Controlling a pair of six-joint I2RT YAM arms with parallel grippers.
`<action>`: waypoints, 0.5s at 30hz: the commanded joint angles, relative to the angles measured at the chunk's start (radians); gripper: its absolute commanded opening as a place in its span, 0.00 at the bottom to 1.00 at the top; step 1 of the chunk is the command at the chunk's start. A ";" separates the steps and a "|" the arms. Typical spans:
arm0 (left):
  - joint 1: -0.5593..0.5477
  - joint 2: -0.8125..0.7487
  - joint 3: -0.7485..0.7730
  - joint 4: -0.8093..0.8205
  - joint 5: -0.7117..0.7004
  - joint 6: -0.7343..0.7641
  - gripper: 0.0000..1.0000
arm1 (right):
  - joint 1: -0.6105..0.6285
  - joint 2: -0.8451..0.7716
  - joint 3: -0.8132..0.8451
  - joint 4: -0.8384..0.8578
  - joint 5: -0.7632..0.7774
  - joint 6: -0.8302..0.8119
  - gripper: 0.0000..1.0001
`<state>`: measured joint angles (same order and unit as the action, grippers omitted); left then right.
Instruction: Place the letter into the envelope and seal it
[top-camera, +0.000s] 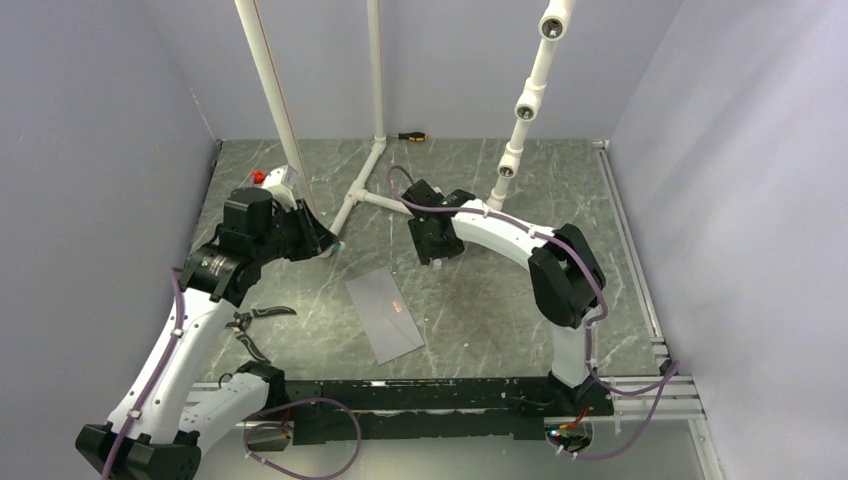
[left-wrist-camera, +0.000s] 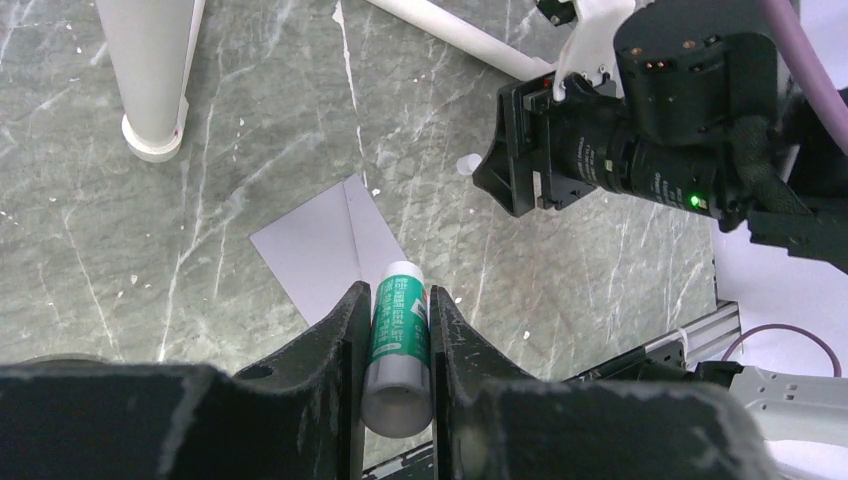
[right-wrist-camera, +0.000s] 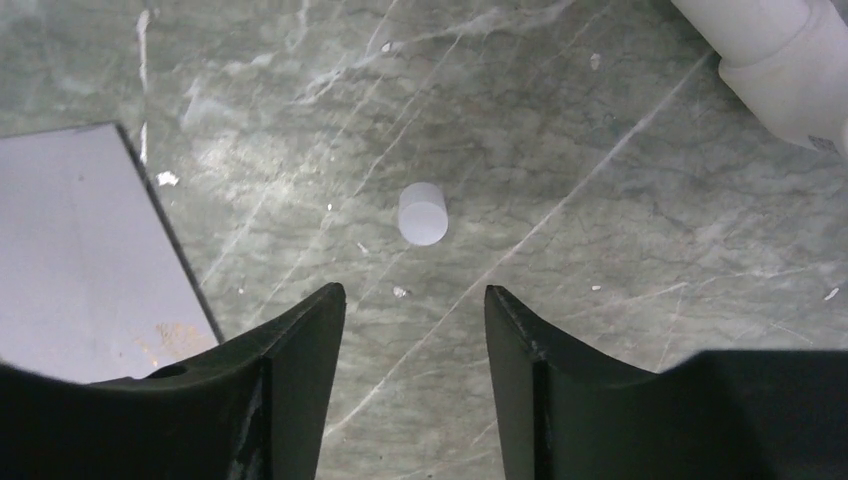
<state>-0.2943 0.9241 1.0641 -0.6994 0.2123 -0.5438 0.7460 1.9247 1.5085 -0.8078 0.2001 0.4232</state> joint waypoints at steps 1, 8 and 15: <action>0.000 -0.024 -0.010 0.037 0.007 -0.011 0.02 | -0.026 0.034 0.059 -0.004 0.011 0.019 0.54; 0.000 -0.024 -0.007 0.037 0.007 -0.003 0.02 | -0.054 0.079 0.047 0.045 -0.057 0.007 0.45; 0.000 -0.013 -0.001 0.040 0.009 0.003 0.02 | -0.064 0.111 0.042 0.071 -0.099 -0.018 0.46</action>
<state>-0.2943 0.9176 1.0538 -0.6991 0.2131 -0.5430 0.6884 2.0247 1.5261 -0.7727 0.1364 0.4217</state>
